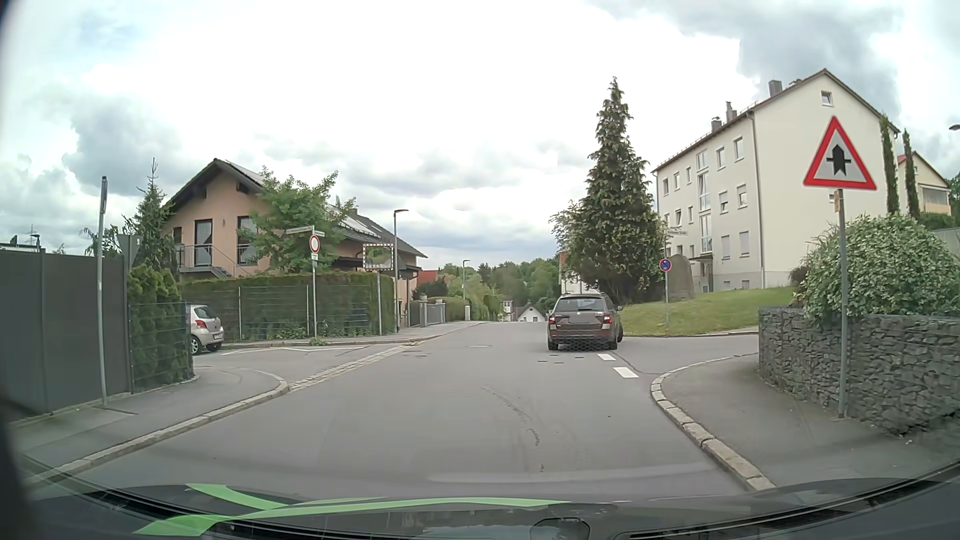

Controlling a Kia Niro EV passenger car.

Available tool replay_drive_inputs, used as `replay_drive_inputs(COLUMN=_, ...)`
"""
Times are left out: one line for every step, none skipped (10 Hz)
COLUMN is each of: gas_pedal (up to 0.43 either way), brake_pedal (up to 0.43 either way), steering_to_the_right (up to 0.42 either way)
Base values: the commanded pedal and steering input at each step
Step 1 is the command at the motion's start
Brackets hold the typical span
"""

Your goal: Follow the waypoints while adhering to traffic rules and regulations

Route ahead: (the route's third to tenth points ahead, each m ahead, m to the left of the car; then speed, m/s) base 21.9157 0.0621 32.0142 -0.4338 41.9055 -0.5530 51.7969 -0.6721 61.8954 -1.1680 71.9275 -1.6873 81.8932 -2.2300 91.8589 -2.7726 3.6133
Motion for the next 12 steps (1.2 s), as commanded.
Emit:
replay_drive_inputs(gas_pedal=0.0, brake_pedal=0.0, steering_to_the_right=0.018)
replay_drive_inputs(gas_pedal=0.0, brake_pedal=0.0, steering_to_the_right=0.02)
replay_drive_inputs(gas_pedal=0.0, brake_pedal=0.0, steering_to_the_right=0.02)
replay_drive_inputs(gas_pedal=0.0, brake_pedal=0.0, steering_to_the_right=0.02)
replay_drive_inputs(gas_pedal=0.0, brake_pedal=0.0, steering_to_the_right=0.02)
replay_drive_inputs(gas_pedal=0.0, brake_pedal=0.0, steering_to_the_right=0.02)
replay_drive_inputs(gas_pedal=0.047, brake_pedal=0.0, steering_to_the_right=0.019)
replay_drive_inputs(gas_pedal=0.079, brake_pedal=0.0, steering_to_the_right=0.019)
replay_drive_inputs(gas_pedal=0.11, brake_pedal=0.0, steering_to_the_right=0.019)
replay_drive_inputs(gas_pedal=0.118, brake_pedal=0.0, steering_to_the_right=0.02)
replay_drive_inputs(gas_pedal=0.157, brake_pedal=0.0, steering_to_the_right=0.022)
replay_drive_inputs(gas_pedal=0.169, brake_pedal=0.0, steering_to_the_right=0.025)
